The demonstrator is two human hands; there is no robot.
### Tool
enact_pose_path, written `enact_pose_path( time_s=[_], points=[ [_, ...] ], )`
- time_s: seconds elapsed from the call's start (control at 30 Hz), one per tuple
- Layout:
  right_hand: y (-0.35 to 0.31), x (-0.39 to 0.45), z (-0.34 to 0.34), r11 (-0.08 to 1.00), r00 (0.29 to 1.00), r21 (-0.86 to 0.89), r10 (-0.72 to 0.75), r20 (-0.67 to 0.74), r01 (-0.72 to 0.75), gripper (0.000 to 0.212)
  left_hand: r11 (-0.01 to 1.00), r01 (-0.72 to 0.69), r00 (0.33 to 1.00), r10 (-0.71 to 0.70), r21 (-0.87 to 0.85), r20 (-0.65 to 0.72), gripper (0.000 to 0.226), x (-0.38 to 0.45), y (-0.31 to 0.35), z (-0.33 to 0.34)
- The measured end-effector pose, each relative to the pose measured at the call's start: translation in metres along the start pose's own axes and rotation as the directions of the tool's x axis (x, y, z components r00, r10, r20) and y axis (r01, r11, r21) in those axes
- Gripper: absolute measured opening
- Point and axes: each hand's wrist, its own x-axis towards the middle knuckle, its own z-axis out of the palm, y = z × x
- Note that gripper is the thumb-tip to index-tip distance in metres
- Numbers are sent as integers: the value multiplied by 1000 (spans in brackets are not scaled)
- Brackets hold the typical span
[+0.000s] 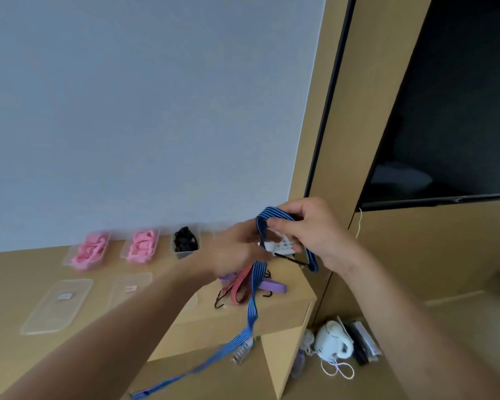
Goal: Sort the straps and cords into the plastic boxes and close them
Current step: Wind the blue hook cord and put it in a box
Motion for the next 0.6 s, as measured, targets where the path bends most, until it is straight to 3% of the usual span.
enact_pose_path(
  time_s=[0.07,0.23,0.37,0.47,0.53,0.6],
  points=[
    [-11,-7,0,1000,999,-12,27,17,-27,9,990,-14,1000,10,-140,-28,17,-8,8,4],
    [-16,-22,-1,993,992,-31,118,42,-117,29,956,-22,934,-85,-292,-346,20,-18,3,-7],
    [-15,-19,-6,992,989,19,123,-84,-122,24,967,-10,876,-114,-254,-469,18,-25,-3,-28],
    [-27,-9,-7,996,993,48,77,-92,-73,21,988,13,956,-57,-151,-288,8,-35,5,-35],
    [-37,-1,-5,999,998,9,37,-41,-37,27,985,17,995,-32,-169,-90,22,-36,16,-31],
    [-45,6,-5,1000,1000,-23,11,-2,-11,25,975,26,999,-36,-222,-40,30,-32,29,-24]
  ],
)
